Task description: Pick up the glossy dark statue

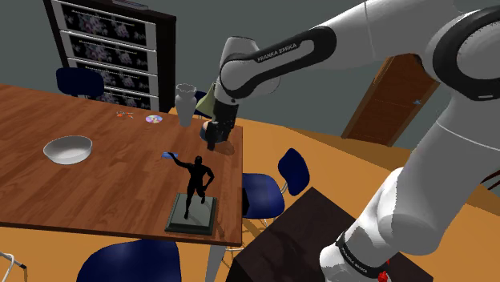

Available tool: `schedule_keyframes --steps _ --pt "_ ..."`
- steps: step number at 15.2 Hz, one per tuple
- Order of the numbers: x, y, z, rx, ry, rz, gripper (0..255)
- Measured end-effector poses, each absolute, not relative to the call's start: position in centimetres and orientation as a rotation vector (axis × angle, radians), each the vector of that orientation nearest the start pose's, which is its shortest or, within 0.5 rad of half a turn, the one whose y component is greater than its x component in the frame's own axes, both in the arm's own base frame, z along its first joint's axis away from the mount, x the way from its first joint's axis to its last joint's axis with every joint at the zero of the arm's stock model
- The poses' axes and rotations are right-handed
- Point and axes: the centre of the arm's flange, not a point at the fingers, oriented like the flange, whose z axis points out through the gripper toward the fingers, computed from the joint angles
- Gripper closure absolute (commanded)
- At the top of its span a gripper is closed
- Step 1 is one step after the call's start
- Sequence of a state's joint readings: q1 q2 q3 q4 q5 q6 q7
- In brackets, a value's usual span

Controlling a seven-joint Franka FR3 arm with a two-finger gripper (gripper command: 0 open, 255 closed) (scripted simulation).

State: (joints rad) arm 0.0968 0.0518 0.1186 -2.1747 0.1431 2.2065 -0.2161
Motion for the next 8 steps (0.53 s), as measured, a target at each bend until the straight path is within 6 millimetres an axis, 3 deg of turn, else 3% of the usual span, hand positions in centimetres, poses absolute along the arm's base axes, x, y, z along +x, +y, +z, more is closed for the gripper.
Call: schedule_keyframes --steps 8 --pt "58.9 16.0 29.0 -2.946 -0.602 0.048 0"
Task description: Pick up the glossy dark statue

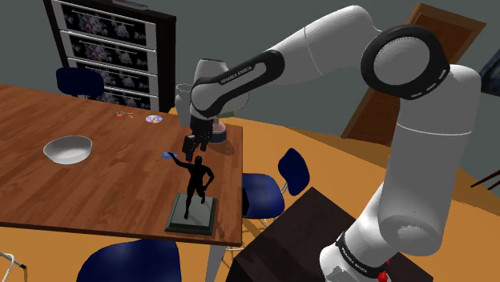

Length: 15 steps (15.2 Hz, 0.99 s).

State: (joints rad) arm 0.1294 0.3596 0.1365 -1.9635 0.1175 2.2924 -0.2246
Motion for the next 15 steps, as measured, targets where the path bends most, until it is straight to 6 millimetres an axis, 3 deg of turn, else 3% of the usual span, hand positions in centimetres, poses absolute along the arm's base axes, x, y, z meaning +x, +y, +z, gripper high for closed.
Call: schedule_keyframes --steps 9,10,15 --pt "59.8 16.6 24.0 -2.939 -0.618 0.051 0" --pt "59.8 16.6 23.7 -2.939 -0.618 0.051 255" --pt "59.9 16.8 23.6 -2.939 -0.620 0.048 255"
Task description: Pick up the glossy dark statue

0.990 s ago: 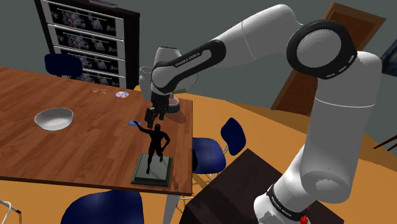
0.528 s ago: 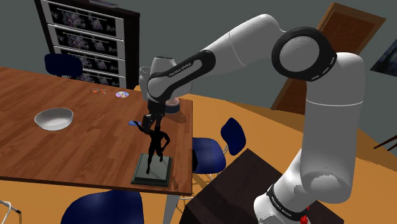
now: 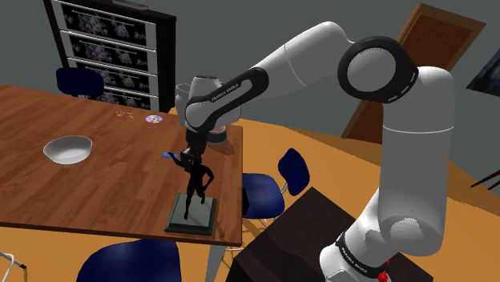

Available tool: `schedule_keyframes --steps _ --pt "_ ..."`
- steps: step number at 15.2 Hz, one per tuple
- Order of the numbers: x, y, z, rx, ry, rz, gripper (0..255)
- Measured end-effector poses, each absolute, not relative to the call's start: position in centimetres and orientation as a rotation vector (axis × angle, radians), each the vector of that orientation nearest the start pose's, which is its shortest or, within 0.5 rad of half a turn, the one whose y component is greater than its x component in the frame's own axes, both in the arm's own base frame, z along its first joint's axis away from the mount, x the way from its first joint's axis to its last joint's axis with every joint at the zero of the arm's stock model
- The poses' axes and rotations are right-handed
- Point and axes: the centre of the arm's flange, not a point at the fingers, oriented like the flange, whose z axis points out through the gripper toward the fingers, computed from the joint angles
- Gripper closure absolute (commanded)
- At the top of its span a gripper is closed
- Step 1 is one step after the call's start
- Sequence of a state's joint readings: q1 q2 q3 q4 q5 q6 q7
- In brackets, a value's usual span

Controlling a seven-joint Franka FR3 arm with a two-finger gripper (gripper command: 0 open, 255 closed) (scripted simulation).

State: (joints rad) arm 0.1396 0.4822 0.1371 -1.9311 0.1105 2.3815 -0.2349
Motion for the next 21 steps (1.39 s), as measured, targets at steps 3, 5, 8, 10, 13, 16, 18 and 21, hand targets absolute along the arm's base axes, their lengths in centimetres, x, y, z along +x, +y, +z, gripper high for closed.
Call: schedule_keyframes --steps 3,5,8,10,13,16,18,21 --pt "59.9 16.8 23.6 -2.939 -0.620 0.049 255" --pt "59.9 16.8 23.6 -2.938 -0.620 0.049 255" --pt "59.9 16.9 24.6 -2.939 -0.618 0.052 255" --pt "59.9 16.8 25.5 -2.940 -0.618 0.053 255" --pt "59.8 16.7 27.2 -2.939 -0.618 0.052 255" --pt "59.9 16.6 28.8 -2.939 -0.618 0.052 255" --pt "59.8 16.6 29.8 -2.939 -0.618 0.052 255" --pt "60.0 16.7 31.2 -2.940 -0.618 0.053 255"
